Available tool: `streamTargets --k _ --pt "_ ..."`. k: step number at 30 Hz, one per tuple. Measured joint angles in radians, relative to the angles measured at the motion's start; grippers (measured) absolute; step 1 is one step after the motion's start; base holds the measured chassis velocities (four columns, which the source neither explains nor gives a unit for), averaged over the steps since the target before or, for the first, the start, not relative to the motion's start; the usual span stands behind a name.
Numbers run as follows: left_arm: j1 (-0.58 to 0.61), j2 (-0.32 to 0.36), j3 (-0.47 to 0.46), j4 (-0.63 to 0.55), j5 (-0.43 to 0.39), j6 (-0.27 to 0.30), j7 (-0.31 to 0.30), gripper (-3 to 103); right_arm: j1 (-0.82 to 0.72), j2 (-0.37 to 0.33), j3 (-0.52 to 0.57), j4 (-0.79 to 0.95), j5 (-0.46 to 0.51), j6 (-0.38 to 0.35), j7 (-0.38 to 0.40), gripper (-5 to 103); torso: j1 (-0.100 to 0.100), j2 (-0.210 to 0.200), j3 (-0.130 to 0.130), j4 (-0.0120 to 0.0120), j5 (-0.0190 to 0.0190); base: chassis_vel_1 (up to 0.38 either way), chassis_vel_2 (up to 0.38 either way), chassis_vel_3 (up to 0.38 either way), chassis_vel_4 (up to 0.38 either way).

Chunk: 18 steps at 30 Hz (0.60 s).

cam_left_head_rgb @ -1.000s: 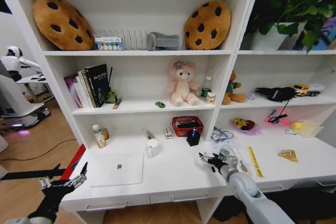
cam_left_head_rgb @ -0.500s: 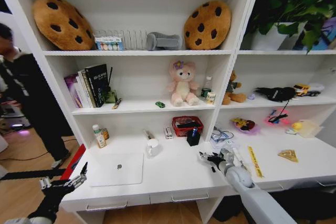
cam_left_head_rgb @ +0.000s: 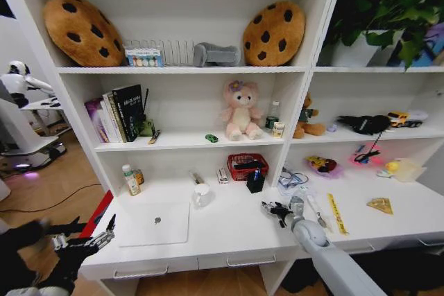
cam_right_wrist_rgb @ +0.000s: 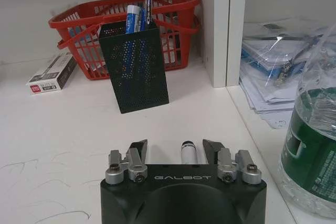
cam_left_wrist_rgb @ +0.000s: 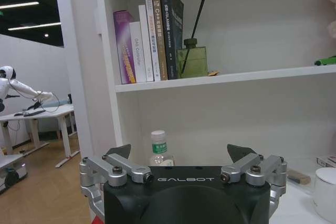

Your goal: Organize the objects on the table.

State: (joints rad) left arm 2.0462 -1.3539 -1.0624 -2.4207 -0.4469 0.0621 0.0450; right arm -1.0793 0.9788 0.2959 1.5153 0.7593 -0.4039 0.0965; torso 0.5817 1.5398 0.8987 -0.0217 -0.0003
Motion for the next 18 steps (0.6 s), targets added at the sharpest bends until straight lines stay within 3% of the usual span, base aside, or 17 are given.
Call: streamTargets --k 6,9,13,18 --pt "0.0 0.0 0.0 0.0 0.0 0.0 0.0 100 -0.012 0.001 0.003 0.012 0.008 -0.003 0.005 37 0.0 0.0 0.0 0.0001 0.0003 0.0 0.0 0.0 0.0" --pt "0.0 0.0 0.0 0.0 0.0 0.0 0.0 100 -0.012 0.001 0.003 0.012 0.008 -0.003 0.005 37 0.0 0.0 0.0 0.0 0.0002 0.0 0.0 0.0 0.0" --pt "0.0 0.0 0.0 0.0 0.0 0.0 0.0 100 -0.013 0.002 0.004 0.011 0.007 -0.003 0.005 15 0.0 0.0 0.0 0.0 0.0002 0.0 0.0 0.0 0.0" --pt "0.0 0.0 0.0 0.0 0.0 0.0 0.0 100 -0.012 0.003 0.006 0.016 0.01 -0.003 0.006 12 0.0 0.0 0.0 0.0 0.0005 0.0 0.0 0.0 0.0"
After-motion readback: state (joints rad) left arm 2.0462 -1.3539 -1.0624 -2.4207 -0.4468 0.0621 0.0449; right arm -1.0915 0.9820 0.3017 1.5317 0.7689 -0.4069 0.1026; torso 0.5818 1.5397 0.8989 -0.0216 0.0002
